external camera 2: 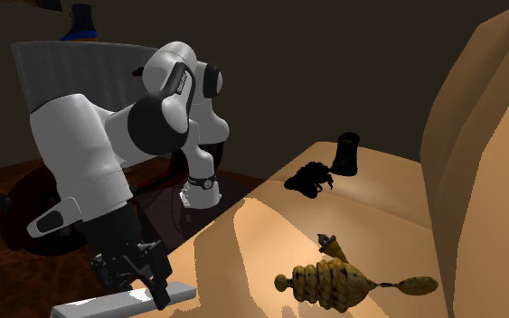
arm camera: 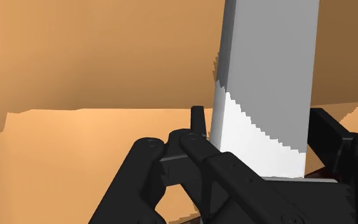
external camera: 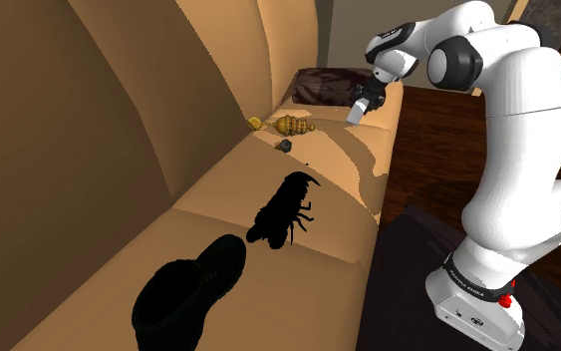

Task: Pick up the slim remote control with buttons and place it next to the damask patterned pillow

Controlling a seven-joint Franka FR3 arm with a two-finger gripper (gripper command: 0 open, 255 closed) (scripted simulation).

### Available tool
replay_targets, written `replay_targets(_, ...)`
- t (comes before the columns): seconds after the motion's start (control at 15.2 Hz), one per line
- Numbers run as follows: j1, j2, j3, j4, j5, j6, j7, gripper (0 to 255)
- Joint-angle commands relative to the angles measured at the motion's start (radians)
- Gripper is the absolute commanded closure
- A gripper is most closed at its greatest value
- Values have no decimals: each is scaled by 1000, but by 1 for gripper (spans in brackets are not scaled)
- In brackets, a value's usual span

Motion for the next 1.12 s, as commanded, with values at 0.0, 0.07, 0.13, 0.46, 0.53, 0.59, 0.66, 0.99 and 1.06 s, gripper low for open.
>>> replay_targets(0.0,0,6,0,-15,-2,-1,-4,255)
replay_targets(0.07,0,6,0,-15,-2,-1,-4,255)
replay_targets(0.13,0,6,0,-15,-2,-1,-4,255)
replay_targets(0.46,4,-1,0,-26,-2,4,-3,0)
replay_targets(0.53,4,-1,0,-27,-2,4,-3,0)
replay_targets(0.59,0,6,0,-15,-2,-1,-4,0)
replay_targets(0.66,-2,-14,-7,-16,-10,-21,0,0)
replay_targets(0.99,-10,-65,-23,-11,-33,-78,12,0)
replay_targets(1.06,-10,-65,-23,-11,-33,-78,12,0)
